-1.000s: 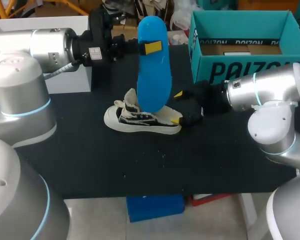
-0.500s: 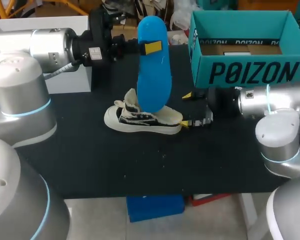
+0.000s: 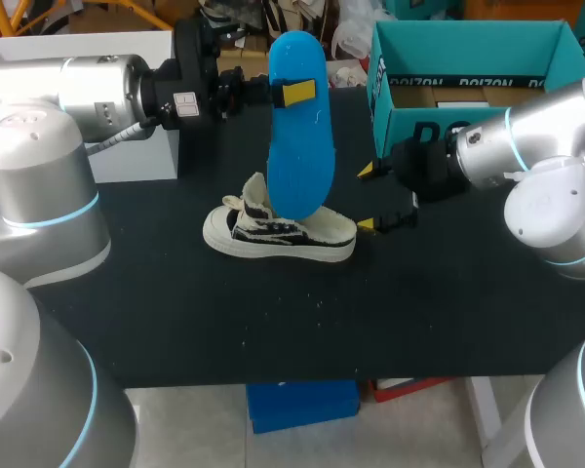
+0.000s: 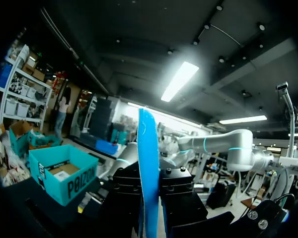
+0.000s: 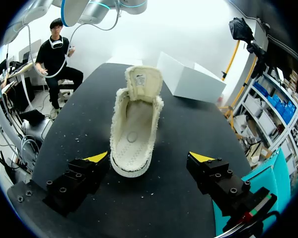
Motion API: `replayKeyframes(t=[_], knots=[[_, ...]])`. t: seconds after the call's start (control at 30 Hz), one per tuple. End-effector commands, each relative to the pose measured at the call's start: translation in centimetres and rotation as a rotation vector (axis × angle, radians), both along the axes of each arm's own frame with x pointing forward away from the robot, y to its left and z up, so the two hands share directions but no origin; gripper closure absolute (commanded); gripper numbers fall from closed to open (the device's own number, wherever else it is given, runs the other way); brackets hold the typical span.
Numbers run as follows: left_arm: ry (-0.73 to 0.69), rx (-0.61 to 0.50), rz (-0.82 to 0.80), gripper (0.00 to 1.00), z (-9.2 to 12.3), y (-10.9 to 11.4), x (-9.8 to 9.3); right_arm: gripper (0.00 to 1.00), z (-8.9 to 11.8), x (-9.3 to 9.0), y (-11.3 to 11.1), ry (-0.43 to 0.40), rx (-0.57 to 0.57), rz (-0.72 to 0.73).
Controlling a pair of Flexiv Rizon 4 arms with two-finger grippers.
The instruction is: Take the shoe out of the shoebox, open the shoe tongue, remove and reinsert the insole, then place the shoe into the shoebox
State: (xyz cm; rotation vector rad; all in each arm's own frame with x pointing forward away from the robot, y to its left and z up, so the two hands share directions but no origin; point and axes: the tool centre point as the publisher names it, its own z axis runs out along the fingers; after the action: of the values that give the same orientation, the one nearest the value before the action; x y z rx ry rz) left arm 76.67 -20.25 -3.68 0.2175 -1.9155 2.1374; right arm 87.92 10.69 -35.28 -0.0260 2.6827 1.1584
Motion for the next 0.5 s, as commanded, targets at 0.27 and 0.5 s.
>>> replayKeyframes(t=[0.27, 0.5], knots=[[0.0, 0.003, 0.006, 1.0, 0.0, -0.1, -0.1, 0.0, 1.1, 2.2, 2.6, 0.049, -0.627, 0.036], [0.0, 0.003, 0.006, 1.0, 0.0, -0.1, -0.1, 0.0, 0.7, 2.8, 4.3, 0.077, -0.675, 0.045]])
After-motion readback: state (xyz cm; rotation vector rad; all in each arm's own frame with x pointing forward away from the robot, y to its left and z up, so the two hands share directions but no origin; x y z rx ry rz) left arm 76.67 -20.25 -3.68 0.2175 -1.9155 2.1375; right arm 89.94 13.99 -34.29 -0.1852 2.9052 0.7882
